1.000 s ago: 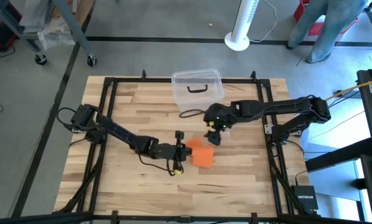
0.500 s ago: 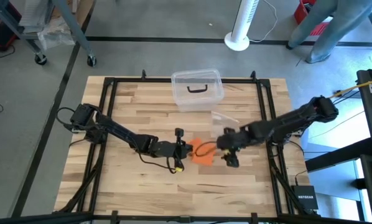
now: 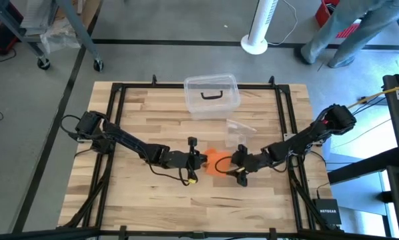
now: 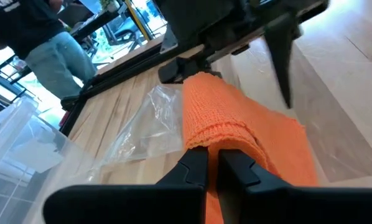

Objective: Roll bandage
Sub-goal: Roll the orange bandage

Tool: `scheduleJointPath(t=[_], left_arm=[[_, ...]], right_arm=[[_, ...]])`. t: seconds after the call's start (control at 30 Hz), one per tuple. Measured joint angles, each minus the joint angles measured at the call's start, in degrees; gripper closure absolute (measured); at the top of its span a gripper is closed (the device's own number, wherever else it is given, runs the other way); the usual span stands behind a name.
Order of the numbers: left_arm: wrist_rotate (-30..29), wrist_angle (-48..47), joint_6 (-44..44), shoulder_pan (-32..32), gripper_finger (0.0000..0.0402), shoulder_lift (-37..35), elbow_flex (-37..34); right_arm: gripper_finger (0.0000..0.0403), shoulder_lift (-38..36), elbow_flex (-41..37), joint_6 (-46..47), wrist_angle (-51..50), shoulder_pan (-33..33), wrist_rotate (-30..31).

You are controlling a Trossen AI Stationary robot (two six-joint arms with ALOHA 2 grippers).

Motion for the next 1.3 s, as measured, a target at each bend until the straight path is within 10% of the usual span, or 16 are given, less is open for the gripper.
scheduleJointPath(t=[0.17,0.5,0.73,0.93,1.1,1.3], left_arm=[[0.0,0.0,0.0,0.2,0.0397,0.0,0.0],[0.0,0.0,0.3,0.2,0.0399,0.0,0.0],[0.1,-0.6,1.1,0.2,0.0399,0.0,0.0],[0.1,-0.5,1.3,-0.7,0.0399,0.0,0.0],[0.1,-0.4,1.2,-2.6,0.04,0.0,0.0],[0.1,0.0,1.3,-5.9,0.0398,0.0,0.0]], right_arm=[[0.0167,0.6,0.0,-1.7,6.5,-0.1,-1.0],[0.0388,0.6,0.7,-1.6,6.4,0.2,-4.9],[0.0388,-4.8,10.5,-10.2,-1.3,5.3,-5.2],[0.0391,-11.6,23.3,-23.1,-18.8,5.7,10.5],[0.0395,-13.8,27.9,-33.4,-21.2,1.2,21.4],[0.0392,-14.2,28.4,-34.0,-25.4,-7.6,21.1]])
